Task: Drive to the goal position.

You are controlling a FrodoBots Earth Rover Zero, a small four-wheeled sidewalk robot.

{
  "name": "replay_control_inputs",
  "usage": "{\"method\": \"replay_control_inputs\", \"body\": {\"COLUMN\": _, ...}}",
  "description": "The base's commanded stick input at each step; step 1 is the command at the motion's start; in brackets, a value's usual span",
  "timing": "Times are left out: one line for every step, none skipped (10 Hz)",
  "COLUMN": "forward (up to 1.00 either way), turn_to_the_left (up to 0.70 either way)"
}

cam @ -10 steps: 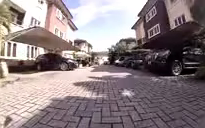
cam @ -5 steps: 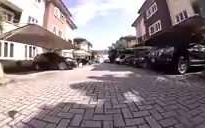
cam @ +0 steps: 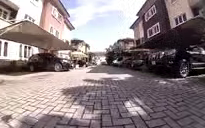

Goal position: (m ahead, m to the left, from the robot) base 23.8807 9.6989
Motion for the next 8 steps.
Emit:
{"method": "replay_control_inputs", "body": {"forward": 0.69, "turn_to_the_left": 0.03}}
{"method": "replay_control_inputs", "body": {"forward": 0.69, "turn_to_the_left": 0.03}}
{"method": "replay_control_inputs", "body": {"forward": 0.69, "turn_to_the_left": 0.03}}
{"method": "replay_control_inputs", "body": {"forward": 0.69, "turn_to_the_left": 0.03}}
{"method": "replay_control_inputs", "body": {"forward": 0.69, "turn_to_the_left": 0.03}}
{"method": "replay_control_inputs", "body": {"forward": 0.69, "turn_to_the_left": 0.03}}
{"method": "replay_control_inputs", "body": {"forward": 0.69, "turn_to_the_left": 0.03}}
{"method": "replay_control_inputs", "body": {"forward": 0.69, "turn_to_the_left": 0.03}}
